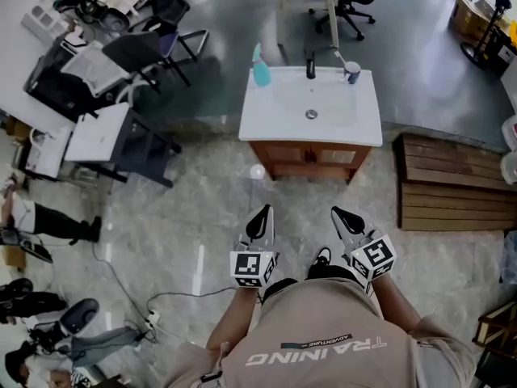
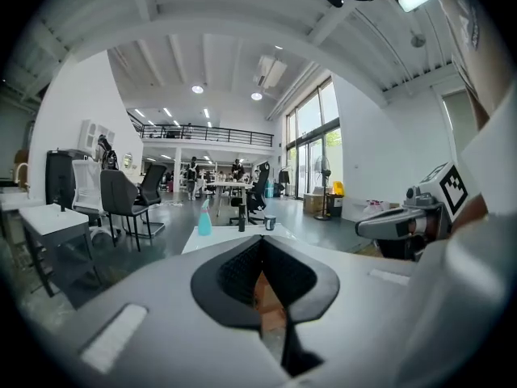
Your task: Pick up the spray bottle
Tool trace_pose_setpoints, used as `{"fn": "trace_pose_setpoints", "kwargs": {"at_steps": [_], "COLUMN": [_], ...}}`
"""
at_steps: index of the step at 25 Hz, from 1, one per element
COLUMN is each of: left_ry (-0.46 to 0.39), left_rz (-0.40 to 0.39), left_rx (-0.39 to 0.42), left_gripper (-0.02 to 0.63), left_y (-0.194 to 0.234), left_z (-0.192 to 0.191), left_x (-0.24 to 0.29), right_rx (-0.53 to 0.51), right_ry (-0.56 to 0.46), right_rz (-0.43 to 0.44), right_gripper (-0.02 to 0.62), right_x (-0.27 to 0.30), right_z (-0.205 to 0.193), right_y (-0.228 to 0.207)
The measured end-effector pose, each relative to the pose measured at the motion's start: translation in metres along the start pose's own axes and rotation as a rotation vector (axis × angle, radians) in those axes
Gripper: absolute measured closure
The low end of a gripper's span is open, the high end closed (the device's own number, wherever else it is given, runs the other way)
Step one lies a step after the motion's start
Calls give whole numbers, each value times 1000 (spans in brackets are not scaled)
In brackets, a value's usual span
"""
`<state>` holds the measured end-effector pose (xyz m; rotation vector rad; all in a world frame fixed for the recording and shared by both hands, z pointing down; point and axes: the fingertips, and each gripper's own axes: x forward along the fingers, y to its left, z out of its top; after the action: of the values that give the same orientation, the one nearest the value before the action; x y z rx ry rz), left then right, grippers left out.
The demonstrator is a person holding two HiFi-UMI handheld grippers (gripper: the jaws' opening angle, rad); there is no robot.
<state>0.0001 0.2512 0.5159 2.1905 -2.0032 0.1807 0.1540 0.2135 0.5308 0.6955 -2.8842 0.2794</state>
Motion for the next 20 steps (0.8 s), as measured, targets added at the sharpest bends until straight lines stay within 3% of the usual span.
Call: {"fn": "trace_pose_setpoints", "kwargs": {"at_steps": [4,10,15,20], "left_ry": [-10,43,58,45], "left_rz": [30,66,47,-11], "left_rx": [-13,-41,-39,-43], "left_gripper": [589,589,589,589], "left_y": [2,26,51,88], "left_z": [4,-4,-10,0], "left_x": [22,33,55,98], "right_rx": [-12,0,20,17], "right_ry": [31,44,75,68], "right_rz": [34,62,61,-10], "right_gripper": [592,592,592,592], "right_x": [15,43,74,111], "right_z": [-2,9,3,20], "right_y": [-27,-42,-43,-57]}}
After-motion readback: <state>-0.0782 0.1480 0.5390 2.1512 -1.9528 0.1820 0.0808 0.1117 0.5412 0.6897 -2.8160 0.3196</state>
